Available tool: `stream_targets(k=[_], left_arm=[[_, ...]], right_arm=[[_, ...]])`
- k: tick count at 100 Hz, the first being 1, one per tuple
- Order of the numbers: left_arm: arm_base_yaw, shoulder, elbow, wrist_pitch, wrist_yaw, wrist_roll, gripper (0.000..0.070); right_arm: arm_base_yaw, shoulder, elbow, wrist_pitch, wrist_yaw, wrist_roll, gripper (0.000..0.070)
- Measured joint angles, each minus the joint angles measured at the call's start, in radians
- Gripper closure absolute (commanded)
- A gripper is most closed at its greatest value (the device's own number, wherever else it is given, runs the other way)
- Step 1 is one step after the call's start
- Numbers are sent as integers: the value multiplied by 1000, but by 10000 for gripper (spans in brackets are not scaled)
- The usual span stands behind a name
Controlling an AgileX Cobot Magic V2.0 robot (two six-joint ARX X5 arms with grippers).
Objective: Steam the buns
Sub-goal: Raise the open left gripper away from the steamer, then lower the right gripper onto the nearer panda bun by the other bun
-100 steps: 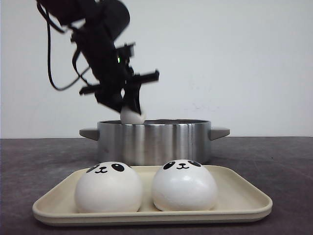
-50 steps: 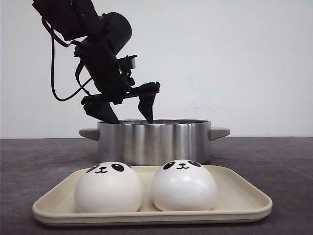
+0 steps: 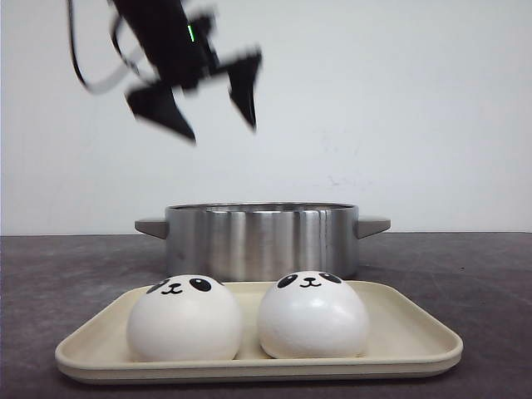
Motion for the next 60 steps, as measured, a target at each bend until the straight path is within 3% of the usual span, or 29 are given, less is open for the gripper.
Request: stream_targets(k=[15,42,46,54,60], left_arm=[[-35,-210,6,-98,3,-12,104],[-140,-571,8,-238,6,-14,105],[-151,-616,10,-260,6,-14,105],[-159,-692,12,-306,6,-14,105],[-159,-736,12,-348,3,-14,105]], right_arm=[[0,0,-154,63,-43,37,688],[0,23,-615,367,-322,204,672],[0,39,-676,410,-363,237,585],[0,85,-762,452,-430,296,254],[0,122,-779,443,-452,326,92]])
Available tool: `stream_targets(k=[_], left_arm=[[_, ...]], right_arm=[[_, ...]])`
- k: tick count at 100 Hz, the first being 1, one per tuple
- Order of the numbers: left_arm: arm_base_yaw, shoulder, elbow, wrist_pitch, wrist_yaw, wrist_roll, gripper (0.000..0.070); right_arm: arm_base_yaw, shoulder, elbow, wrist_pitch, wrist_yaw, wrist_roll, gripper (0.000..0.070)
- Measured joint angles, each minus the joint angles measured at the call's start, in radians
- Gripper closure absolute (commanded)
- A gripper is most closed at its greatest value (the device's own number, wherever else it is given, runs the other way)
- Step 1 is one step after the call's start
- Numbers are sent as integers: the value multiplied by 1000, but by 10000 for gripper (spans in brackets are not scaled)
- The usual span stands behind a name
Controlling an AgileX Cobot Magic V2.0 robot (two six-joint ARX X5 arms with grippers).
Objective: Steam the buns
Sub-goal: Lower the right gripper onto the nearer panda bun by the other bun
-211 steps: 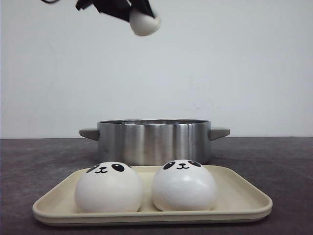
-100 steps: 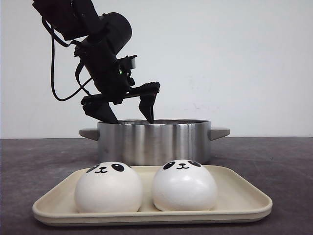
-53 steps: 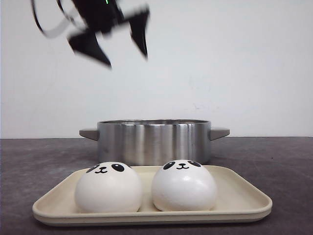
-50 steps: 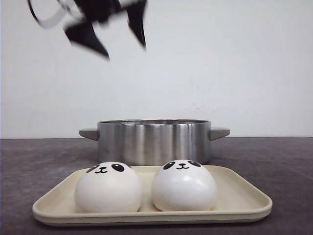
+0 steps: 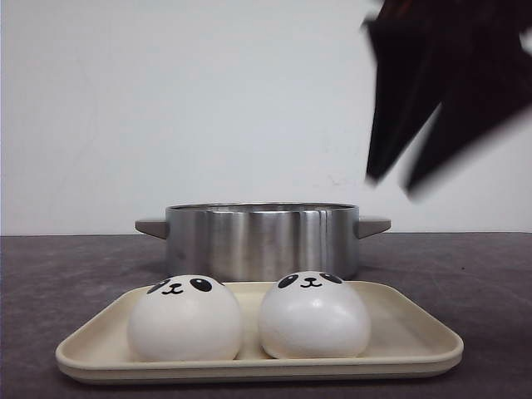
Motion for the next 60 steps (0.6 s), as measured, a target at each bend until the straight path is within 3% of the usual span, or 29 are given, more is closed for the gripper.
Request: stream_targets(k=[21,60], left_arm=[[0,-70,0,-88,-61,16,105],[0,-47,0,-134,-69,23,105]], right_arm=[[0,105,1,83,-76,36,86],[0,279,1,193,-83,41,102]])
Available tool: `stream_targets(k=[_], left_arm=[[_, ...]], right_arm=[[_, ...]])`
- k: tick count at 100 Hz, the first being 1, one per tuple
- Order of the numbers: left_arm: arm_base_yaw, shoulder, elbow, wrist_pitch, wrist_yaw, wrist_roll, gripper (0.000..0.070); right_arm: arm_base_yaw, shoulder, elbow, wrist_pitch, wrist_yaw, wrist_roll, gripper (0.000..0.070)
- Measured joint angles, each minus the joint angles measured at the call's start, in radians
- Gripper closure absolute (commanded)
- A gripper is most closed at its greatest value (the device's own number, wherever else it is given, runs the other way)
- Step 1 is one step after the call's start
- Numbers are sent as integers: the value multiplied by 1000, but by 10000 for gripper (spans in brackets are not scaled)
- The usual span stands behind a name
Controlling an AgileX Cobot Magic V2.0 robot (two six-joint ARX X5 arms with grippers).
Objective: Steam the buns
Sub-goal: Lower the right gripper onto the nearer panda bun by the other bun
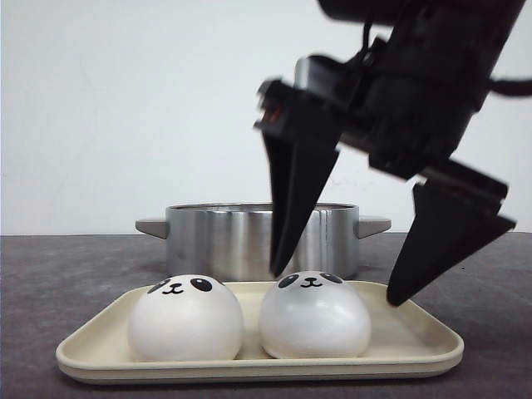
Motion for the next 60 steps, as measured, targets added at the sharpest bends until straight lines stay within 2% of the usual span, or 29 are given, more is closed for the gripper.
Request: stream_targets(k=[6,25,32,37,60], left_arm=[[0,3,0,0,0,0,105],[0,18,0,0,0,8,105],[0,24,0,0,-1,8,105],[0,28,0,0,-1,8,105],[0,31,0,-1,-1,16,105]], right_arm=[[0,15,1,13,-8,3,147],[0,46,4,19,-2,15,387],[0,46,4,21,16,16,549],[0,46,4,20,27,16,700],[0,46,4,29,78,10,699]])
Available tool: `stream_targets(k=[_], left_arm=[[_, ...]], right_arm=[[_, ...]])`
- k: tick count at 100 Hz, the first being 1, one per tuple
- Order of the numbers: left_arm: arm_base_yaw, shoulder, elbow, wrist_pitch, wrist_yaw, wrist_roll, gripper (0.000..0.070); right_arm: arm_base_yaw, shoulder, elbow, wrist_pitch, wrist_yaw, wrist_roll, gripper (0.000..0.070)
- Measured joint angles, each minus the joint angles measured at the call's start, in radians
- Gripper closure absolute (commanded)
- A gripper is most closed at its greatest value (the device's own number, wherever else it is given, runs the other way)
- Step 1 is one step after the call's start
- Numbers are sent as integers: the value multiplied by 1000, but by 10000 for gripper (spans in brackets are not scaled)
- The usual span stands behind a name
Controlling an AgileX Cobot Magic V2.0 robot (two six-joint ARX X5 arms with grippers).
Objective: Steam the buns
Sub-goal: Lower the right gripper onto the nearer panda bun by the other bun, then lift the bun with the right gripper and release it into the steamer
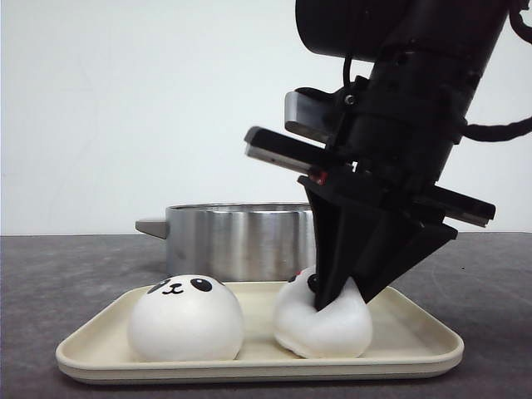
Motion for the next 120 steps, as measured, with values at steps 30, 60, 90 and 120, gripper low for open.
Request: stream_targets(k=[30,60,90,120], left_arm=[[0,0,0,-10,-3,11,105],[0,0,0,-23,-3,35,105],[0,0,0,-23,-3,44,105],[0,-1,0,-24,-3,44,105]], right_arm=[[45,-118,106,16,12,-40,699],[34,-129,475,27,129,-192,699],[-182,215,677,-74,140,-283,699],[-258,451,677,-112,130,-284,641]])
